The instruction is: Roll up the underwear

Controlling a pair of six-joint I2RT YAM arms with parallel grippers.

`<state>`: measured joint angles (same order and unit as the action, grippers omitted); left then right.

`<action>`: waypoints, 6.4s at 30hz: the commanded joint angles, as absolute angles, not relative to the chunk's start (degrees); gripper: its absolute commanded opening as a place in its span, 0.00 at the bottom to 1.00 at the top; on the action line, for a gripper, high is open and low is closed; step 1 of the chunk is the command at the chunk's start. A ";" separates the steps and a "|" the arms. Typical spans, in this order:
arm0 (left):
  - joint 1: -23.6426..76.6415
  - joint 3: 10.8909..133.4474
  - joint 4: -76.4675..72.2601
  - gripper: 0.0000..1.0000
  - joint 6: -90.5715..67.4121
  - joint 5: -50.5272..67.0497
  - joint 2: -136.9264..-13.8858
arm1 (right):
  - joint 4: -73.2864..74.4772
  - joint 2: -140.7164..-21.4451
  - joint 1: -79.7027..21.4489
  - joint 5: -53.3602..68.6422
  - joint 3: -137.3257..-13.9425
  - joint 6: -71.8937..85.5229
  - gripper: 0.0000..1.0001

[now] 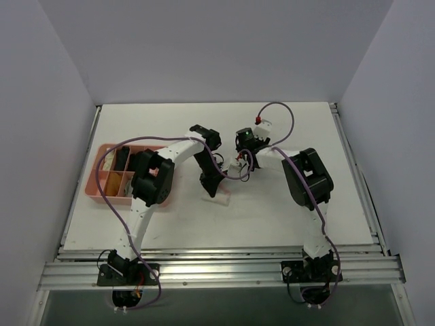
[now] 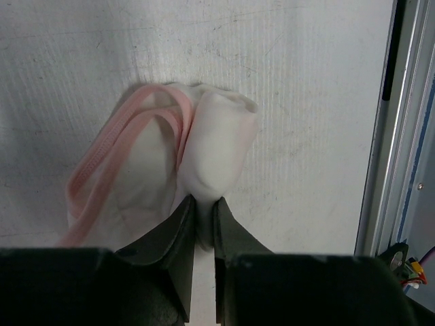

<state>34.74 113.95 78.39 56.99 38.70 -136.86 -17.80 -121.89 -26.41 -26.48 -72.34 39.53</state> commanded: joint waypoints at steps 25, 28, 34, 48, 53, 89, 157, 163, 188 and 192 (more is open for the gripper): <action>37.44 113.73 74.62 0.02 58.18 29.44 -140.80 | 7.74 -135.70 -20.04 -10.12 -71.55 46.58 0.54; 37.44 113.99 74.71 0.02 57.92 29.36 -141.15 | 7.21 -135.79 -18.90 -7.21 -71.28 46.84 0.54; 37.44 114.35 74.80 0.02 57.83 29.09 -141.50 | 5.19 -135.00 -19.33 -7.64 -69.26 48.77 0.53; 37.79 114.87 74.88 0.02 57.22 28.48 -142.03 | 14.14 -139.74 -23.03 -12.39 -75.41 53.08 0.53; 38.06 115.49 75.15 0.02 56.87 28.21 -142.47 | 20.74 -140.63 -24.43 -17.83 -76.38 57.55 0.54; 36.12 112.59 75.67 0.02 57.13 28.30 -142.73 | 45.53 -145.37 -29.18 -24.26 -93.00 47.37 0.52; 30.67 109.95 70.75 0.02 56.25 35.42 -136.05 | -39.72 -137.73 -21.64 33.13 -57.31 60.28 0.53; 30.59 109.95 70.84 0.02 56.34 35.16 -136.41 | -37.89 -130.18 -16.45 32.70 -56.87 58.98 0.52; 29.62 113.99 74.44 0.02 57.04 36.65 -139.04 | 13.96 -57.32 -31.80 -11.58 -42.10 38.57 0.49; 29.62 114.61 75.23 0.02 57.13 36.74 -139.66 | 13.54 -51.25 -36.98 -11.25 -41.13 38.15 0.49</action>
